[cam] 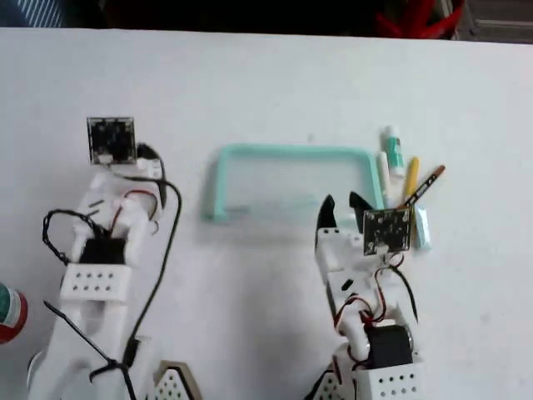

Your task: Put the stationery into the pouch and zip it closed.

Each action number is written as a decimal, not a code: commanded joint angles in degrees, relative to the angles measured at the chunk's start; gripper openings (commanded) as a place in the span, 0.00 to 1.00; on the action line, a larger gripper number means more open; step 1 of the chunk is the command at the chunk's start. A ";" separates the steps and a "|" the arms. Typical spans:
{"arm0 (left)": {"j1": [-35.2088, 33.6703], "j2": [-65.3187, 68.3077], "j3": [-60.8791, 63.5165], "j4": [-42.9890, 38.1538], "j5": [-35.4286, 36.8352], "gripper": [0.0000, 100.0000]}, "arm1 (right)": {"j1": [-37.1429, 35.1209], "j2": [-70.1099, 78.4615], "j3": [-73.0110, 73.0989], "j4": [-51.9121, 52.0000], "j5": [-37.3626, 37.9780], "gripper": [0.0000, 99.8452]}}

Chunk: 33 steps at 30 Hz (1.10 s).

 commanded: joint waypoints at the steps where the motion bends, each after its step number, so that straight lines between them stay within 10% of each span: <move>1: 1.98 -2.51 0.35 -2.99 -1.41 0.02 | -0.22 10.42 -6.42 -1.71 0.97 0.13; 14: 3.03 -2.42 0.44 -3.52 -1.58 0.02 | 8.75 63.60 -28.13 -13.93 0.53 0.13; 33: 5.14 -5.23 0.26 2.29 -1.58 0.02 | 9.45 67.03 -28.22 -16.22 0.97 0.07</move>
